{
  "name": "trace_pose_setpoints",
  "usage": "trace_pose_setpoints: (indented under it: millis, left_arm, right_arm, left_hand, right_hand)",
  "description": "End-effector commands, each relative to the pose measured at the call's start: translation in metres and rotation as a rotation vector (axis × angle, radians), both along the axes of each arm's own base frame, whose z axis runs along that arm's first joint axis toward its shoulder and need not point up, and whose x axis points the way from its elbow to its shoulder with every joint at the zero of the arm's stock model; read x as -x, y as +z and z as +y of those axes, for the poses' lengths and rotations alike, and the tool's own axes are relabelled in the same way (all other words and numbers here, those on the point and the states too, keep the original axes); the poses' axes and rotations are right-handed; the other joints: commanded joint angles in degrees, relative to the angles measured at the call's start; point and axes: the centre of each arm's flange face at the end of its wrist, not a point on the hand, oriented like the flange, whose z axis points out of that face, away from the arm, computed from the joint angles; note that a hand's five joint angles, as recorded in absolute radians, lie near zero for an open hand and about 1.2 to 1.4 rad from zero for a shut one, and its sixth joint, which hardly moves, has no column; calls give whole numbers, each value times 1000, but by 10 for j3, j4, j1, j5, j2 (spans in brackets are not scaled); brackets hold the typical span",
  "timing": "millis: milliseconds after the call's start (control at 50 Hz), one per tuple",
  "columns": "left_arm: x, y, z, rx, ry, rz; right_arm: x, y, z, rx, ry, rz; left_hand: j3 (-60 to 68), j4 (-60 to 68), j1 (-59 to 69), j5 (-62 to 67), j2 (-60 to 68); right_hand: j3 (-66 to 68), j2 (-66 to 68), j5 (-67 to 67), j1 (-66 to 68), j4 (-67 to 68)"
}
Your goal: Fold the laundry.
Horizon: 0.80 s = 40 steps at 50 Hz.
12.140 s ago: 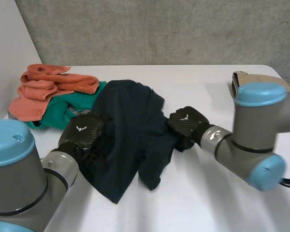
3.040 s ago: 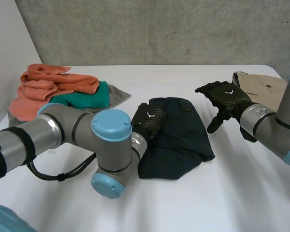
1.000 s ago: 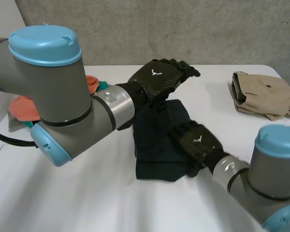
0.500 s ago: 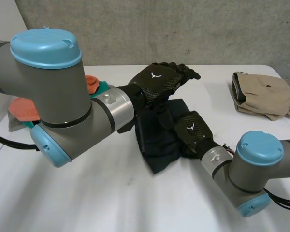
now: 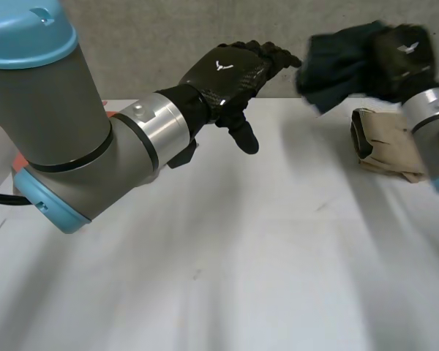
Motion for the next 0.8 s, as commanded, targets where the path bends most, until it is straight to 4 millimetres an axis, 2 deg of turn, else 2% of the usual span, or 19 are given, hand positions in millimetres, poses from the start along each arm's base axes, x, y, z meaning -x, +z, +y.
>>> trace_pose_setpoints:
  millis: [20,40,100,120,200,320,420,480,500,520,560,620,700,720,800]
  left_arm:
    - [1,-1,1,-12,-5,8]
    - [1,-2,2,-14,-7,6]
    - [2,-5,3,-22,-10,0]
    - [2,-5,3,-24,-10,0]
    - [2,-8,3,-30,-8,-6]
    - [2,-12,3,-39,-8,-14]
    - [1,-17,4,-49,-8,-23]
    - [2,-18,3,-51,-8,-25]
    - [2,-19,4,-52,-9,-26]
    - [2,-19,4,-52,-9,-26]
    - [2,-19,4,-52,-9,-26]
    - [2,-18,4,-54,-9,-23]
    - [2,-16,6,-50,-14,-21]
    - [3,-15,7,-49,-16,-18]
    - [5,-14,12,-46,-26,-17]
  right_arm:
    - [82,-23,-68,14,-56,23]
    - [92,-35,-77,-3,-39,22]
    - [103,-56,-90,-31,-12,15]
    - [110,-72,-97,-53,2,15]
    - [135,-104,-112,-77,8,23]
    - [153,-139,-125,-101,-2,18]
    - [154,-162,-125,-148,54,5]
    - [153,-165,-125,-158,62,-6]
    - [153,-164,-125,-156,60,-6]
    - [153,-164,-125,-156,57,-7]
    - [156,-164,-125,-154,25,-8]
    - [162,-158,-124,-167,-37,-27]
    - [185,-126,-114,-198,-118,-47]
    - [198,-114,-106,-212,-145,-49]
    - [205,-85,-85,-233,-185,-24]
  left_hand:
    - [-10,-9,9,-9,-5]
    - [-11,-11,7,-11,-7]
    - [-11,-11,7,-11,-7]
    - [-11,-11,7,-11,-7]
    - [-11,-11,7,-11,-7]
    - [-10,-9,9,-9,-5]
    - [-10,-9,9,-9,-5]
    - [-8,-7,10,-7,-3]
    - [-8,-7,10,-7,-3]
    - [-8,-7,10,-7,-3]
    - [-8,-7,10,-7,-3]
    - [-8,-7,10,-7,-3]
    - [-8,-7,10,-7,-3]
    - [-8,-7,10,-7,-3]
    - [-8,-7,10,-7,-3]
  right_hand:
    - [156,162,197,248,114]
    - [156,162,197,248,114]
    - [156,162,197,248,114]
    - [156,162,197,248,114]
    - [156,162,197,248,114]
    - [156,162,197,248,114]
    - [156,162,197,248,114]
    - [156,162,197,248,114]
    - [89,94,129,180,47]
    - [-94,-88,-53,-2,-136]
    - [-544,-538,-503,-452,-586]
    - [-544,-538,-503,-452,-586]
    - [-544,-538,-503,-452,-586]
    - [-544,-538,-503,-452,-586]
    - [-544,-538,-503,-452,-586]
